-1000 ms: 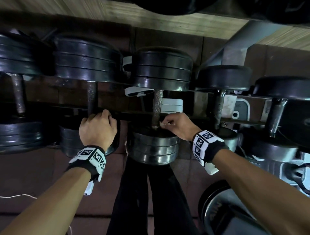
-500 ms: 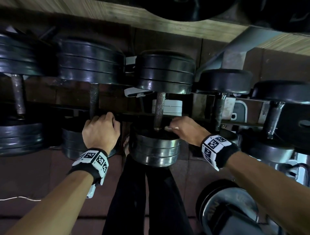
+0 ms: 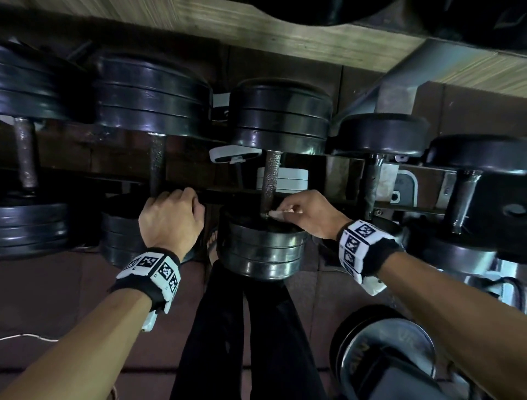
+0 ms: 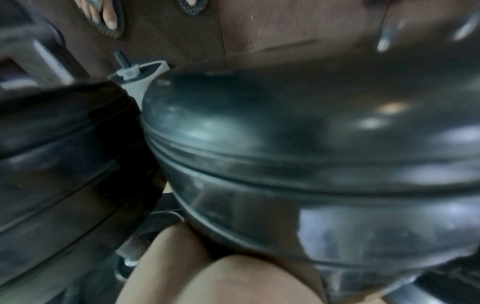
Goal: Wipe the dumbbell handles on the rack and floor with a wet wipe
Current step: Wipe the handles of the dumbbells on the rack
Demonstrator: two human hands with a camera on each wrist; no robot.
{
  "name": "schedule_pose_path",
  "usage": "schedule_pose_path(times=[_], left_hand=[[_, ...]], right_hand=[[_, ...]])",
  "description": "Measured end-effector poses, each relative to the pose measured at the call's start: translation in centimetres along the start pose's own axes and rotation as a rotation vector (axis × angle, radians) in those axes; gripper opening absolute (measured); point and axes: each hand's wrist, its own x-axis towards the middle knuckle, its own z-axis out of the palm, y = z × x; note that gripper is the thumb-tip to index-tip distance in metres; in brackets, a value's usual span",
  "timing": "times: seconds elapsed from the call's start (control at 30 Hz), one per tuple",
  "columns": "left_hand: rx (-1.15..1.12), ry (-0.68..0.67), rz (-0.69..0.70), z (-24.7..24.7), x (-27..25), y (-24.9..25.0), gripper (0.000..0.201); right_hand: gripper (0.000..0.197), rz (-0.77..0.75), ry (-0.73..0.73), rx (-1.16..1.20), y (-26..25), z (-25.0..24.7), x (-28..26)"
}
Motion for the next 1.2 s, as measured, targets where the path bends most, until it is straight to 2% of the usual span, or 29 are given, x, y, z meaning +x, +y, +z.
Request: schedule_pose_path(times=[0.07, 0.1, 0.17, 0.2, 0.27, 0.4, 0.5, 0.57, 0.67, 0.73, 0.8, 0.83, 0.9, 1.0, 1.1, 1.2], left_hand=[[-0.15, 0.024, 0.055, -0.6, -0.4, 0.9, 0.029], [-0.34, -0.015, 0.06, -0.9, -0.6, 1.7, 0.031], [-0.785, -0.23, 0.045, -1.5, -0.8, 3.8, 0.041], [-0.933, -0.35, 0.053, -1.5, -0.9, 4.7, 0.044], [-1.029, -0.486, 0.124, -1.1, -0.9, 5.8, 0.035], [-1.055, -0.482, 0.186, -1.3, 0.4, 6.1, 0.014], [-1.063, -0.634, 0.206, -1.4, 1.5, 6.4, 0.021], [-0.996, -0.676, 0.263, -1.2, 2.0, 6.7, 0.024], [-0.958, -0.543, 0.249, -0.7, 2.8, 6.7, 0.016], [-0.823, -0.38, 0.143, 0.3, 3.8, 6.0, 0.018], [-0.658, -0.318, 0.03, 1.8, 4.7, 5.0, 0.021], [-0.627, -0.361, 0.016, 2.4, 5.1, 4.9, 0.022], [-0.67, -0.547, 0.048, 3.5, 5.8, 5.4, 0.024], [-0.687, -0.739, 0.137, 3.5, 6.3, 7.0, 0.011], [-0.648, -0.745, 0.169, 3.3, 6.4, 7.3, 0.013], [-0.603, -0.649, 0.184, 2.7, 5.9, 7.0, 0.014]], right_hand=[[0.023, -0.007, -0.002, 0.064, -0.9, 0.1, -1.0], [0.021, -0.004, 0.012, 0.081, -1.2, 0.3, -1.3], [0.014, 0.019, 0.057, 0.15, -1.5, 0.7, -1.6], [0.011, 0.032, 0.075, 0.206, -1.6, 0.9, -2.0], [0.011, 0.06, 0.111, 0.341, -1.6, 1.5, -2.7], [0.017, 0.105, 0.283, 0.563, -1.0, 2.8, -3.8], [0.018, 0.117, 0.331, 0.624, -1.3, 3.4, -3.7], [0.019, 0.113, 0.346, 0.663, -1.6, 3.5, -3.5], [0.017, 0.113, 0.372, 0.667, -1.4, 3.7, -3.6], [0.012, 0.127, 0.416, 0.649, -0.9, 4.0, -3.7], [0.011, 0.141, 0.456, 0.626, -0.4, 4.5, -3.8], [0.011, 0.142, 0.47, 0.604, -0.3, 4.7, -3.8], [0.011, 0.135, 0.483, 0.561, -0.3, 5.0, -3.9], [0.013, 0.118, 0.494, 0.551, -0.3, 5.2, -3.8], [0.013, 0.119, 0.492, 0.536, -0.2, 5.2, -3.8], [0.011, 0.125, 0.487, 0.53, -0.2, 5.1, -3.8]])
